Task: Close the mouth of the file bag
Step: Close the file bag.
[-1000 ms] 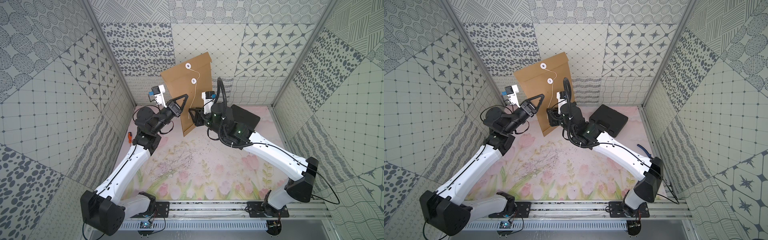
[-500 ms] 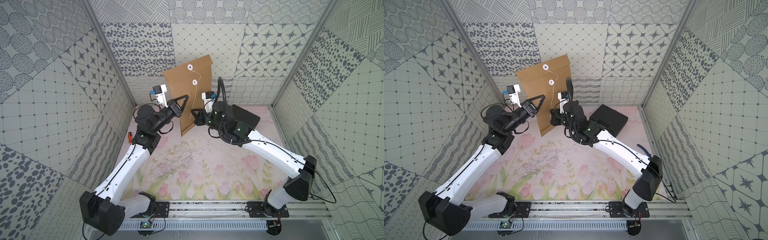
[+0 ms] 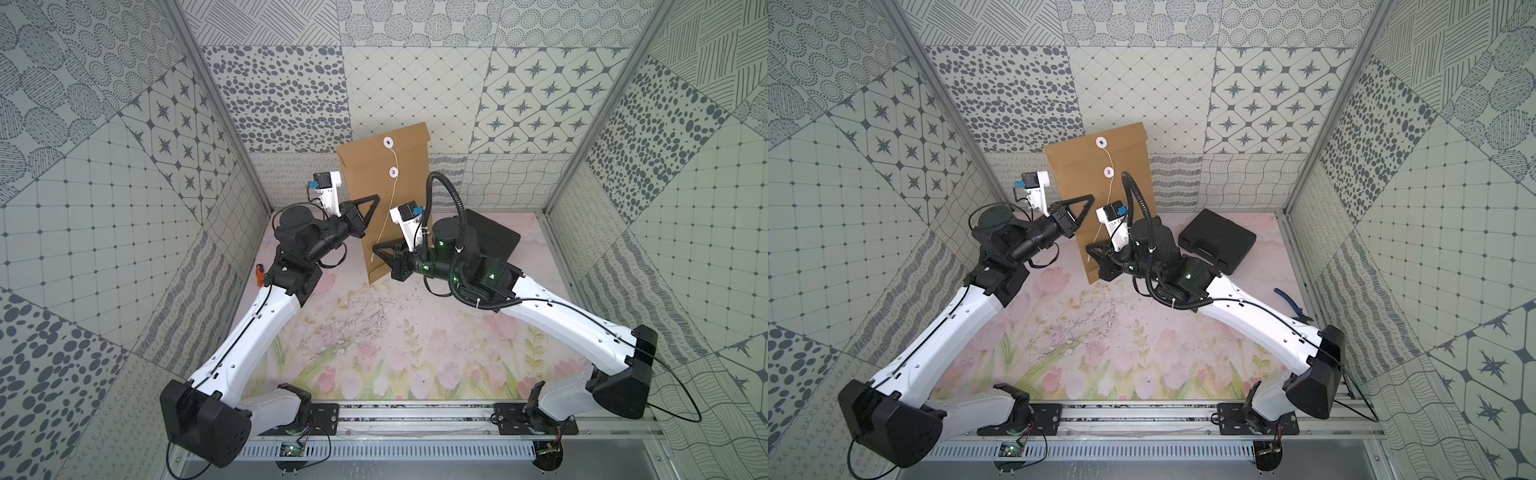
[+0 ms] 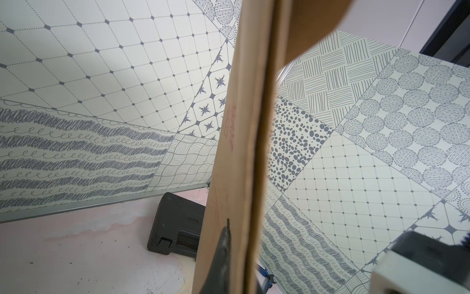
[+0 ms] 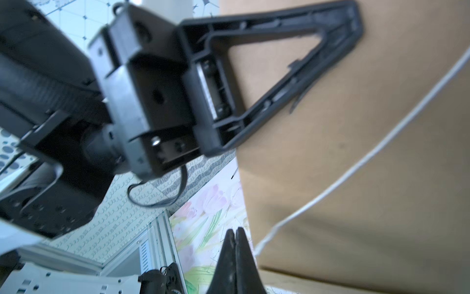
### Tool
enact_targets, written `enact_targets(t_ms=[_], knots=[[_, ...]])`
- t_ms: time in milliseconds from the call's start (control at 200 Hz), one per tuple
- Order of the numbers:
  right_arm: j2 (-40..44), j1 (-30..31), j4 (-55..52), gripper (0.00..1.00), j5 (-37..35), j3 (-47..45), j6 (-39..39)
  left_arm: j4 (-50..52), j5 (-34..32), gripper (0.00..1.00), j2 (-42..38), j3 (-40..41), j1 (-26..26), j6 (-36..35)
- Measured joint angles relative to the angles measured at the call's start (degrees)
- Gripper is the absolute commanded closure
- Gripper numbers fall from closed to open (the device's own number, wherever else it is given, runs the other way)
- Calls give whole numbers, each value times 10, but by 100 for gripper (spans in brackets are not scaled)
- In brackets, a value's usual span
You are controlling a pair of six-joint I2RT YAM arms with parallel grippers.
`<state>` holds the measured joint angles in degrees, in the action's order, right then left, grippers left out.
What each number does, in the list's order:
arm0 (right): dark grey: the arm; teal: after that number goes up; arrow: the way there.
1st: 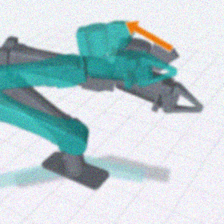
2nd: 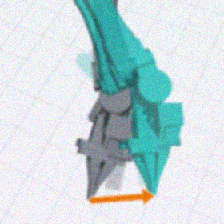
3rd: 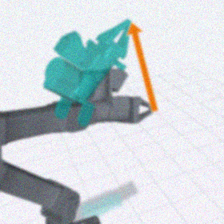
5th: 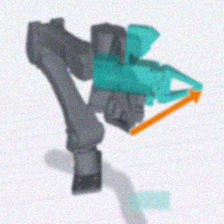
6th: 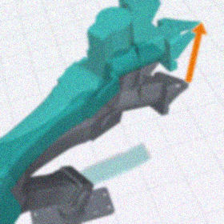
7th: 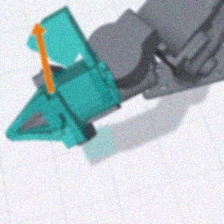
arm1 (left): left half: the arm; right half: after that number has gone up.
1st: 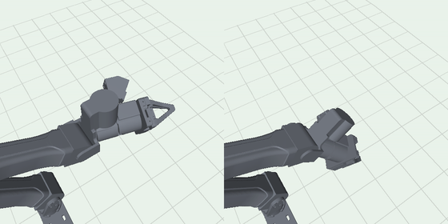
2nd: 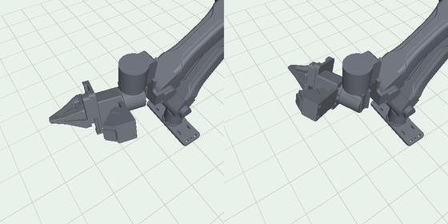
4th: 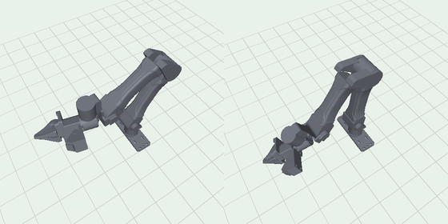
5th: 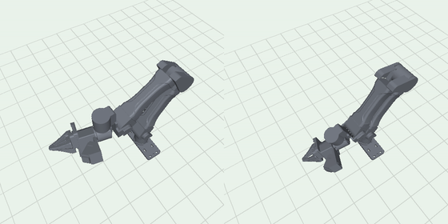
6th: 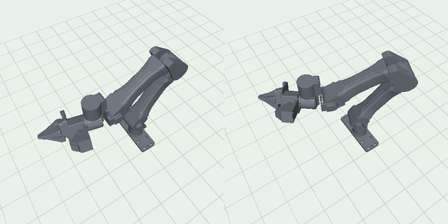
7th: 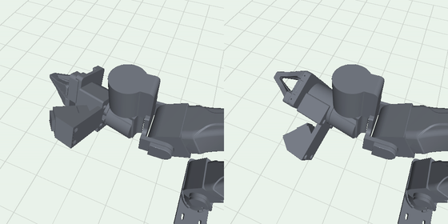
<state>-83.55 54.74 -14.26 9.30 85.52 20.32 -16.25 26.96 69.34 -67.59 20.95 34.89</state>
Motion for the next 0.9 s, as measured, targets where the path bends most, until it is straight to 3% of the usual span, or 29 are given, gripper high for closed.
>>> enact_targets(t_ms=[195, 355, 410, 480, 595, 735, 901], knots=[[30, -7, -7, 100, 32, -9, -34, 19, 8, 100, 0, -6, 0, -21], [38, -59, -31, 100, 29, -13, -33, 24, 12, 100, -1, -10, 0, -30], [38, -74, -35, 81, 13, -21, -30, 24, 13, 100, -1, -13, 0, -31], [38, -80, -40, 64, -15, -32, -29, 25, 14, 100, -3, -16, 0, -34], [40, -75, -38, 51, -52, -62, -37, 28, 17, 100, -3, -22, 0, -34], [37, -72, -18, 47, -64, -92, -32, 29, 23, 100, -3, -27, 0, -23], [28, -77, 28, 52, -80, -99, -17, 28, 31, 100, -1, -34, 0, -2]])
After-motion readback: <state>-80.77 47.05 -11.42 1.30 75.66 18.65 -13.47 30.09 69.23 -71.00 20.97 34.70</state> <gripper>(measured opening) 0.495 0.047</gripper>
